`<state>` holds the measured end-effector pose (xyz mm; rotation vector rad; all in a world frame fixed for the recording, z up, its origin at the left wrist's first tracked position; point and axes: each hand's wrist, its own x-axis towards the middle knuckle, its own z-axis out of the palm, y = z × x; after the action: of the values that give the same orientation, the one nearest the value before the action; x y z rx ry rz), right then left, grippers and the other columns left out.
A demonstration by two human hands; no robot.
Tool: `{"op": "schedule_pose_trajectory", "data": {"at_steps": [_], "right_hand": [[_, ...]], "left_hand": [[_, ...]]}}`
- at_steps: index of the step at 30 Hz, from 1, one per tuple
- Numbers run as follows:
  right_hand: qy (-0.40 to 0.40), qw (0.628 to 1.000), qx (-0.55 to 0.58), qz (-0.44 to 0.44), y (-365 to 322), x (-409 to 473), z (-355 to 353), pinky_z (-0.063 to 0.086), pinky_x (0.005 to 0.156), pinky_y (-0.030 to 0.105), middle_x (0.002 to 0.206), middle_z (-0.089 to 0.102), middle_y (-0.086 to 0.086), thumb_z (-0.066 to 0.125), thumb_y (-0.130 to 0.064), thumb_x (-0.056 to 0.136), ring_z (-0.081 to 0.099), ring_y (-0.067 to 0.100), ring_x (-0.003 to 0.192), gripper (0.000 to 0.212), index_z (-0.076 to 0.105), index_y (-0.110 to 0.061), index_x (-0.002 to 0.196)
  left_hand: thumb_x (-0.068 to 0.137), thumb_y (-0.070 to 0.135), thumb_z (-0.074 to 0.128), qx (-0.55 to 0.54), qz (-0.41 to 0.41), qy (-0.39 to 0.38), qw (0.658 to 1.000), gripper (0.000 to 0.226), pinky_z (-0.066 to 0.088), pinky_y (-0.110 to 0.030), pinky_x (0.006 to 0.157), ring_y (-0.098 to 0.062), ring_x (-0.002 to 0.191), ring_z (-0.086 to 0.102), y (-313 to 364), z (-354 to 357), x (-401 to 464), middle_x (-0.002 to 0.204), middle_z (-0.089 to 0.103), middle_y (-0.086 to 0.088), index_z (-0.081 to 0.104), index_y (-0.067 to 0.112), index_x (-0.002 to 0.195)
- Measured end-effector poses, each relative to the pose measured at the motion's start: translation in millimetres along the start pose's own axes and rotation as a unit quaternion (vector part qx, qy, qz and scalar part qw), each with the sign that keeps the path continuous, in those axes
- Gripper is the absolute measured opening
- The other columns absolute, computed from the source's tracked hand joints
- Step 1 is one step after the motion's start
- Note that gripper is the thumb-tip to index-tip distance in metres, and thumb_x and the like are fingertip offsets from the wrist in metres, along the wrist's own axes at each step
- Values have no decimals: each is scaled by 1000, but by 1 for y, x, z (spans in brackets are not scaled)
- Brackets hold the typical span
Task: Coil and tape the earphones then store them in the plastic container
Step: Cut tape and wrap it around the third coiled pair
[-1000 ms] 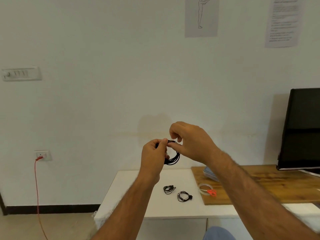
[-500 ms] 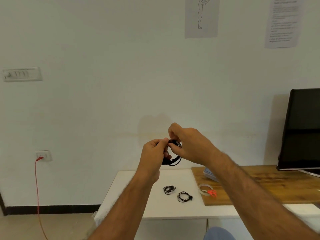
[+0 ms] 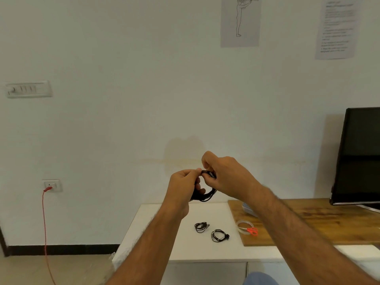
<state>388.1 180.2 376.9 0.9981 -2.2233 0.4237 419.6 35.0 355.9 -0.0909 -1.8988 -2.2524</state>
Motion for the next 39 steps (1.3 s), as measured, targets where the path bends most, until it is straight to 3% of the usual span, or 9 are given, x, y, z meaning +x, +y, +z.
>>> {"op": "schedule_pose_trajectory", "data": {"at_steps": [10,15,19,22,25,29,32,34,39], "right_hand": [[8,1000,1,-2,2,-2,6,31,47,21,58,37,-14,57,-17,93,36,9,49,26,32,-25,90],[7,1000,24,9,4,-2,5,34,49,22,59,42,-11,59,-18,93,39,9,50,27,33,-26,91],[-4,997,61,40,8,-4,6,48,55,28,72,58,-4,63,-21,92,49,6,58,30,34,-30,93],[-9,993,96,61,10,-4,7,50,57,27,71,61,-2,66,-20,90,51,8,57,28,39,-25,94],[-27,984,150,92,10,-3,5,45,56,17,66,61,-6,69,-26,89,53,4,56,28,42,-22,96],[-63,960,219,163,8,-2,-1,54,64,26,69,68,-1,68,-41,89,63,7,62,31,48,-19,98],[-79,923,313,210,9,0,-7,57,66,30,74,72,6,51,-32,100,70,18,67,19,53,-14,95],[-85,925,298,220,12,2,-11,56,67,34,77,73,5,44,-24,102,70,19,66,19,55,-14,90],[-108,930,253,243,16,8,-14,55,69,32,78,72,1,48,-22,100,69,14,65,21,60,-15,85]], "left_hand": [[98,22,56,37,-11,-4,999,29,54,-28,62,-10,50,58,1,-3,0,59,54,-7,71,0,89],[95,17,58,28,19,12,999,23,55,-30,67,-12,51,49,-1,-2,-1,61,67,0,76,6,86],[92,14,62,33,47,32,998,16,56,-28,65,-10,51,48,-3,-1,0,80,72,-13,77,9,90],[91,13,64,49,75,59,994,13,57,-30,67,-7,51,52,-6,0,-1,70,69,-2,77,12,87],[90,13,65,67,108,76,989,14,58,-28,67,-2,53,58,-9,1,-2,79,72,1,76,18,84],[89,14,66,89,127,88,984,15,59,-28,68,-10,67,67,-12,-1,-1,80,74,4,75,23,83],[90,14,65,102,133,77,983,15,59,-28,69,-13,77,70,-12,-1,-3,79,75,6,74,24,83],[91,16,65,117,140,70,981,17,59,-29,69,-12,76,70,-13,-1,-4,77,74,8,73,28,81],[91,14,65,122,174,34,977,18,54,-18,63,-7,76,68,-7,3,-10,77,75,10,73,28,82]]}}
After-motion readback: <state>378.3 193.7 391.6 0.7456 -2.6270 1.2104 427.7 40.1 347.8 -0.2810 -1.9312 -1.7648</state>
